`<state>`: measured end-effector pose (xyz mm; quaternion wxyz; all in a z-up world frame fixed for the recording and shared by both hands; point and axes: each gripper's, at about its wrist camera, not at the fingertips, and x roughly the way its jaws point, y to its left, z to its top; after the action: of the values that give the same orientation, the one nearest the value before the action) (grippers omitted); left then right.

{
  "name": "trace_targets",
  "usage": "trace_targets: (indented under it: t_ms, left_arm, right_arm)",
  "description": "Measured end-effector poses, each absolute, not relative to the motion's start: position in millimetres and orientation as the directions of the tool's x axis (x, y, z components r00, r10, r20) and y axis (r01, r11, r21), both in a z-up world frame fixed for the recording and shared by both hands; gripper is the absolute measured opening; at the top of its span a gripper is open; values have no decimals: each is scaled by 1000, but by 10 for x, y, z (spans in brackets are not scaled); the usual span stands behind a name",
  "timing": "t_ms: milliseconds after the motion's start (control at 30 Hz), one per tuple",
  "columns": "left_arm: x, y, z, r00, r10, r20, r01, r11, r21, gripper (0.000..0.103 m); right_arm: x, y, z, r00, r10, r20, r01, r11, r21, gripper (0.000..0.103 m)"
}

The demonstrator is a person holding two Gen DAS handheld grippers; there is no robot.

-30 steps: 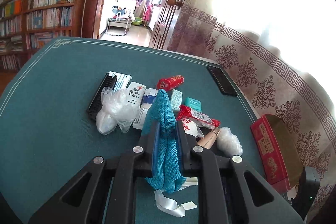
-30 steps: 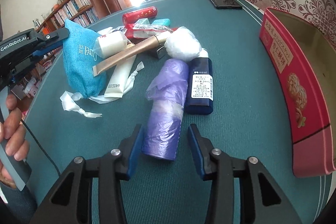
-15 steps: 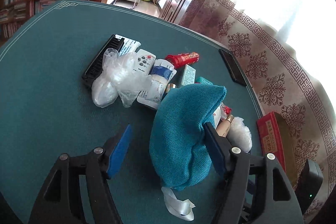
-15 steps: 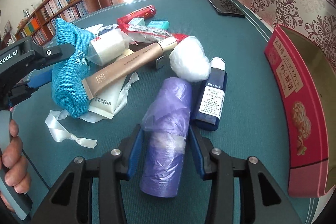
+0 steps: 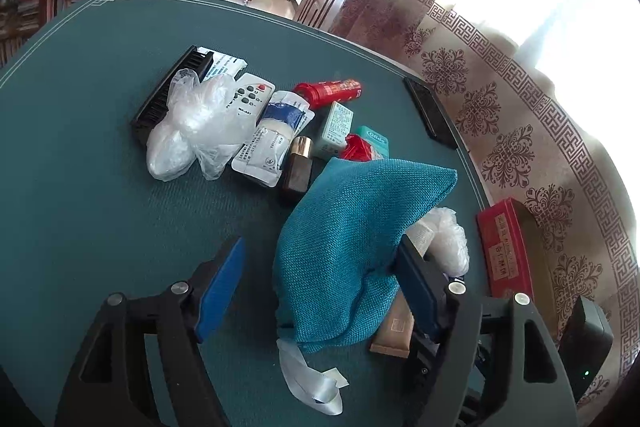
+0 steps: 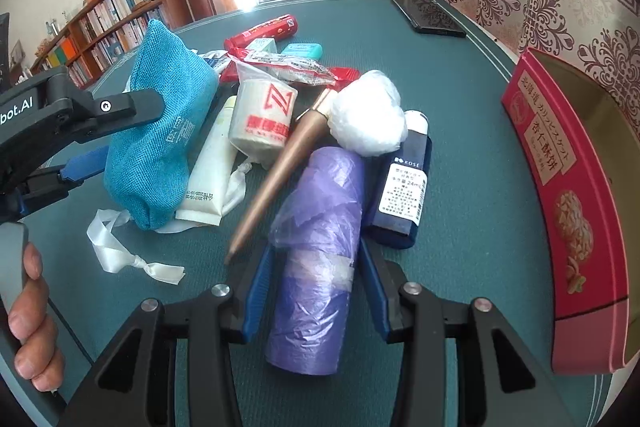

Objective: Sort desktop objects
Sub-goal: 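Lift the teal pouch and purple roll and carry both toward the red box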

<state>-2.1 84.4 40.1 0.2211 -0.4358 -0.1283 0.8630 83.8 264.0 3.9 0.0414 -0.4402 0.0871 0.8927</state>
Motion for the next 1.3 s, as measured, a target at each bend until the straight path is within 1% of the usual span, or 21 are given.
trace_targets:
  t_ms: [300, 500, 600, 700, 767, 800, 833, 867, 900, 967, 1100, 1300]
  left_arm:
    - [15, 970, 443, -512, 499, -699, -336, -865, -372, 78]
    - [82, 1137, 427, -523, 444, -728, -383, -885, -264, 78]
    - [8, 1194, 291, -517, 353, -780, -344, -920, -188, 78]
    - [-62, 1090, 198, -500, 388, -774, -330, -912, -244, 78]
    - [-72, 982, 220, -499, 438, -748, -322, -895, -309, 66]
    - [-57, 931, 258, -501, 475, -723, -330, -877, -348, 42]
    - [-43, 898, 296, -509, 478, -716, -327, -877, -353, 34]
    - [-16, 871, 329, -521, 481, -705, -326, -876, -356, 33]
    - [-6, 843, 345, -529, 487, -695, -324, -873, -365, 30]
    - [11, 807, 366, -530, 503, -683, -318, -865, -389, 28]
    - [71, 785, 519, -568, 519, -639, -329, -855, -402, 26]
    - [289, 721, 928, -689, 525, -500, -385, -849, -361, 26]
  right_arm:
    - [860, 2655, 17, -612, -9, -791, -145, -982, 124, 49]
    - [874, 2638, 29, -612, -8, -791, -148, -981, 125, 49]
    - [876, 2637, 27, -612, -7, -791, -148, -981, 123, 49]
    - [873, 2648, 31, -612, -7, -791, -148, -981, 123, 49]
    - [875, 2646, 29, -614, -8, -789, -148, -981, 125, 49]
    - [880, 2647, 29, -617, -10, -787, -147, -981, 128, 48]
    - [854, 2646, 46, -619, -10, -785, -152, -979, 132, 46]
    - [875, 2668, 46, -623, -10, -782, -160, -977, 140, 39]
    - [890, 2697, 46, -627, -25, -778, -160, -974, 160, 37]
    - [916, 2766, 56, -640, -64, -766, -154, -966, 209, 35]
    - [1031, 2786, 138, -685, -116, -719, -111, -959, 261, 34]
    - [1234, 2734, 229, -712, -154, -685, -75, -953, 293, 34]
